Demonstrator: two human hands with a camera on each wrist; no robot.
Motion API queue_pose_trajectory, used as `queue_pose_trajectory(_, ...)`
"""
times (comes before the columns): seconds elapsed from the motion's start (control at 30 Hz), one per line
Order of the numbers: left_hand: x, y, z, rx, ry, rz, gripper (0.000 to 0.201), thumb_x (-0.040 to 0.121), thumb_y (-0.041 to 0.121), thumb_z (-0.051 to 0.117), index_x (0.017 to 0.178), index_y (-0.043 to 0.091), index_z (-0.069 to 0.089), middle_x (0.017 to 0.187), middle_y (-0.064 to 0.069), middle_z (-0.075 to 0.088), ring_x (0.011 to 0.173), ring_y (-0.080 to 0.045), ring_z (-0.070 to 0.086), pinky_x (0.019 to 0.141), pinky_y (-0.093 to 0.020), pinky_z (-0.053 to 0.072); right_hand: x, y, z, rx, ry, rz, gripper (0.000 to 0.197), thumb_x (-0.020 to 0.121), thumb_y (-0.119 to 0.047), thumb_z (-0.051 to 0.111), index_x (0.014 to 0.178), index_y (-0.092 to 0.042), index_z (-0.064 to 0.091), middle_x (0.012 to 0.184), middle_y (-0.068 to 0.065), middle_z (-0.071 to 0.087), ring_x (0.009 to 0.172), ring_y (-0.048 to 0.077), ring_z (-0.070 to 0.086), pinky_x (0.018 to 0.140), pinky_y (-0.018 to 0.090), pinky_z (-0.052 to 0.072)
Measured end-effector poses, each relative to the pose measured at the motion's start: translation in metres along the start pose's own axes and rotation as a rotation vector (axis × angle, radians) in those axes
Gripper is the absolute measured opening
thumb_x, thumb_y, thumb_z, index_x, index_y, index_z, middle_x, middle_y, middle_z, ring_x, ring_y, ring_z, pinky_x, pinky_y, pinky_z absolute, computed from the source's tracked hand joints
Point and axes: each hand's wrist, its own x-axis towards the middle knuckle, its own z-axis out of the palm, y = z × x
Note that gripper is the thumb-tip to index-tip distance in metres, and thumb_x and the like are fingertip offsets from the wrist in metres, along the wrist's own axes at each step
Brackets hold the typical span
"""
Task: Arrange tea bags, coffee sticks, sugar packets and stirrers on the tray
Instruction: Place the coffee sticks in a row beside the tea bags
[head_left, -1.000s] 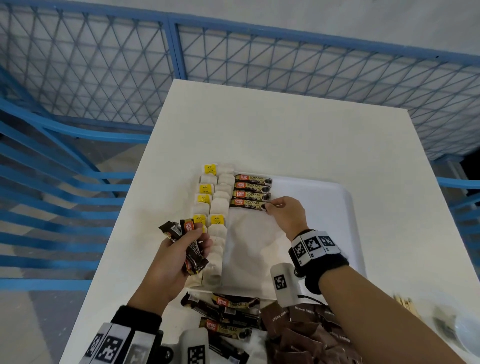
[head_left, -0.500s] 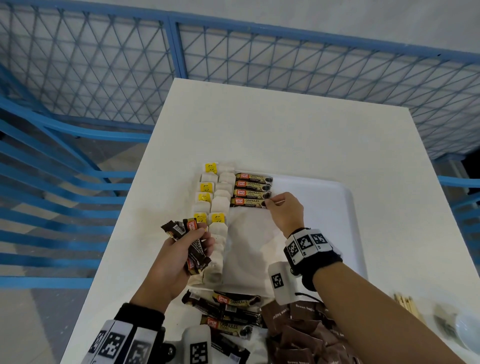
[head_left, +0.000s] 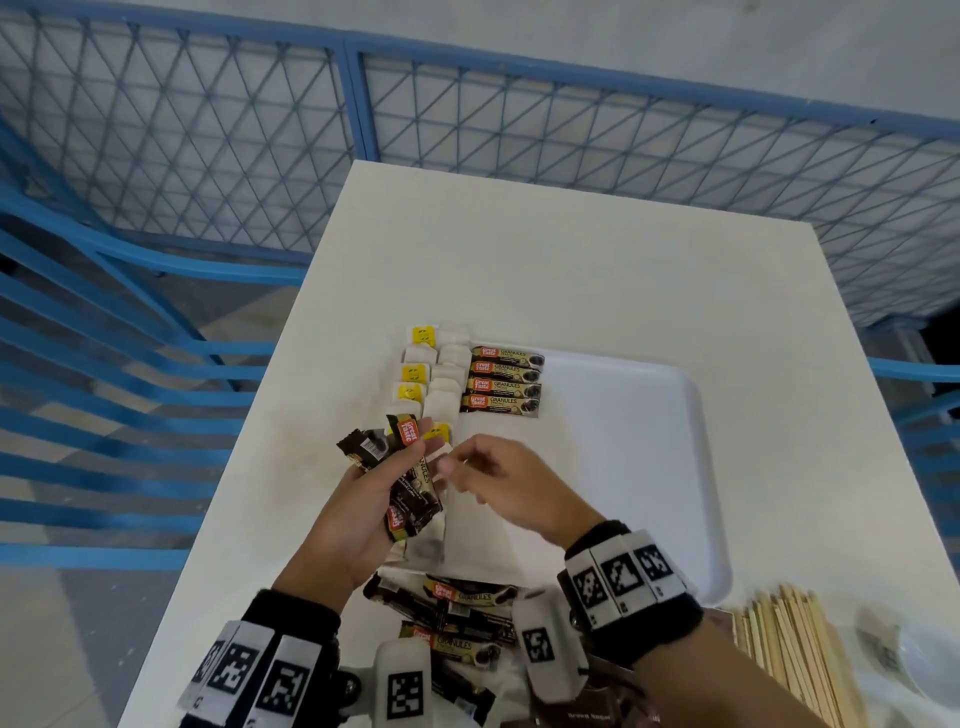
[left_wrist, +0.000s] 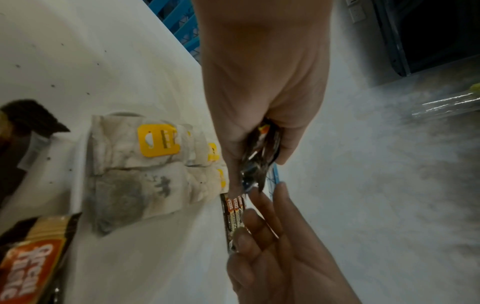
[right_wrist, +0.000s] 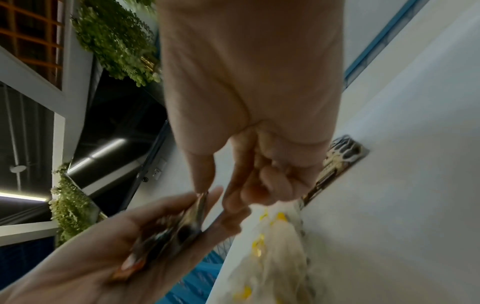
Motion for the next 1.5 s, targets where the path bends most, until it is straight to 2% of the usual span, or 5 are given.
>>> queue_pose_trajectory(0.37, -0.005, -0.001, -0.001, -0.049, -0.026, 0.044, 0.033, 0.083, 0.023, 0.055, 0.111, 0.008, 0.064, 0.112, -0.013, 0.067, 0.102, -0.024, 0.064, 0.084, -0.036, 0.056, -0.01, 0.006, -0.001, 0.421, 0.039, 0.017, 0.005, 0.087, -0.004, 0.06, 0.092, -0.006, 0.059, 0.077, 0.009, 0.064, 0.062, 0.01, 0.064, 0.062, 0.018, 0.053)
queue_pose_trajectory(0.53, -0.002, 0.004, -0.004, 0.059, 0.14, 0.033, 0.019, 0.087, 0.015, 0.06, 0.073, 0.014, 0.073, 0.059, -0.001, 0.055, 0.046, -0.006, 0.05, 0.042, -0.015, 0.043, -0.012, 0.006, -0.019, 0.417, 0.098, 0.005, 0.009, 0.089, -0.001, 0.056, 0.086, -0.006, 0.063, 0.073, 0.007, 0.064, 0.063, 0.01, 0.064, 0.065, 0.019, 0.053)
queue_pose_trajectory(0.8, 0.007, -0.002, -0.007, 0.457, 0.293, 0.259, 0.002, 0.081, 0.013, 0.07, 0.08, 0.014, 0.07, 0.036, 0.012, 0.042, 0.035, -0.005, 0.032, 0.037, -0.016, 0.025, -0.011, 0.011, -0.03, 0.476, 0.221, 0.11, 0.008, 0.085, -0.004, 0.064, 0.089, 0.001, 0.066, 0.071, 0.006, 0.064, 0.056, 0.011, 0.06, 0.056, 0.018, 0.051)
queue_pose_trajectory(1.2, 0.002, -0.002, -0.013, 0.702, 0.155, 0.165, 0.006, 0.087, 0.02, 0.064, 0.087, 0.013, 0.064, 0.069, -0.001, 0.067, 0.044, -0.007, 0.04, 0.047, -0.022, 0.035, 0.0, 0.03, -0.048, 0.371, 0.317, 0.236, 0.007, 0.09, -0.012, 0.059, 0.091, -0.011, 0.066, 0.076, -0.002, 0.061, 0.061, 0.008, 0.05, 0.054, 0.017, 0.04)
queue_pose_trajectory(1.5, -0.008, 0.007, -0.02, 0.216, 0.103, -0.072, 0.013, 0.094, 0.008, 0.045, 0.081, 0.01, 0.047, 0.067, -0.006, 0.048, 0.054, -0.014, 0.042, 0.04, -0.019, 0.041, 0.03, 0.055, -0.057, 0.214, 0.558, 0.335, 0.011, 0.089, -0.011, 0.059, 0.097, -0.006, 0.066, 0.078, -0.001, 0.058, 0.061, 0.007, 0.043, 0.057, 0.018, 0.035)
